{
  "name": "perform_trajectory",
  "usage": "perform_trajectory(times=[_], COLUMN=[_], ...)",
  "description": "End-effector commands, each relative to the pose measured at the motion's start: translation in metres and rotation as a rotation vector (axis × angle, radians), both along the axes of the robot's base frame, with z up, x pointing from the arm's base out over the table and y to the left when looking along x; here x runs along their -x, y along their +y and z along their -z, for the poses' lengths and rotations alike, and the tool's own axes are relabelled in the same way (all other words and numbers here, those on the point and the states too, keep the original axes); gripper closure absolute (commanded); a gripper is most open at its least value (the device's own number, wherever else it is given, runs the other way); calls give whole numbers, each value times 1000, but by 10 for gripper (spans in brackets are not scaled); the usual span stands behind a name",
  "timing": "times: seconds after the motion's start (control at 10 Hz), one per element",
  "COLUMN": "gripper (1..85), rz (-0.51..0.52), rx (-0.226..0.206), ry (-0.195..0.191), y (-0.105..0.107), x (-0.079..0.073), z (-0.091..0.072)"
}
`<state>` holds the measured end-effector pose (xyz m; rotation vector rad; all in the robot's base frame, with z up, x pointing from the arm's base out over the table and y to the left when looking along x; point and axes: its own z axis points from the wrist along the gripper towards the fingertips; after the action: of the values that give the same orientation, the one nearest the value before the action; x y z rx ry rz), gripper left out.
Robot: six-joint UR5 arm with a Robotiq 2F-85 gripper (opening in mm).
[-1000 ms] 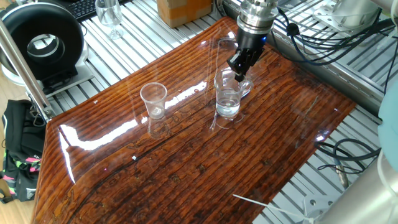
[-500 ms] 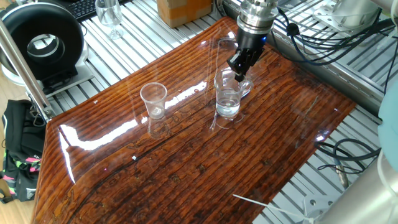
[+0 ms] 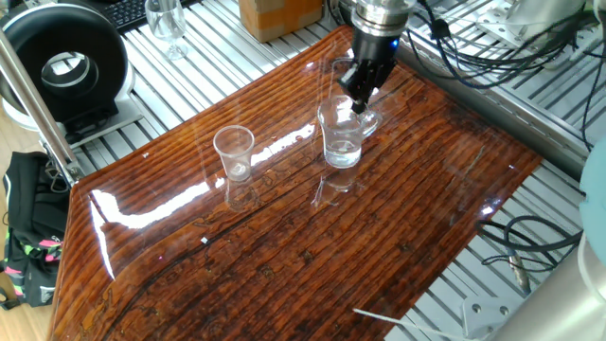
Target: Pour the water from one cup into another empty cup
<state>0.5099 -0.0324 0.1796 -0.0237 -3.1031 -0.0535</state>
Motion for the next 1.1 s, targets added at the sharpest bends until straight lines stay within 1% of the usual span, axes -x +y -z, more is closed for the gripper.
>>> perform_trajectory(times=[0.0, 0.1, 0.2, 0.3, 0.4, 0.5, 0.6, 0.7, 0.8, 1.0], gripper=[840, 840, 840, 840, 840, 840, 840, 840, 840, 840], rz=[-5, -16, -24, -29, -41, -45, -58, -74, -70, -80], rx=[20, 47, 58, 59, 82, 88, 110, 118, 98, 116], ry=[-7, -10, -16, -23, -34, -37, -46, -61, -63, -61], y=[13, 8, 7, 7, 2, 2, -2, -4, 0, -9], x=[-13, -19, -27, -35, -42, -47, -54, -64, -69, -77], z=[-17, -21, -23, -22, -20, -20, -22, -21, -17, -15])
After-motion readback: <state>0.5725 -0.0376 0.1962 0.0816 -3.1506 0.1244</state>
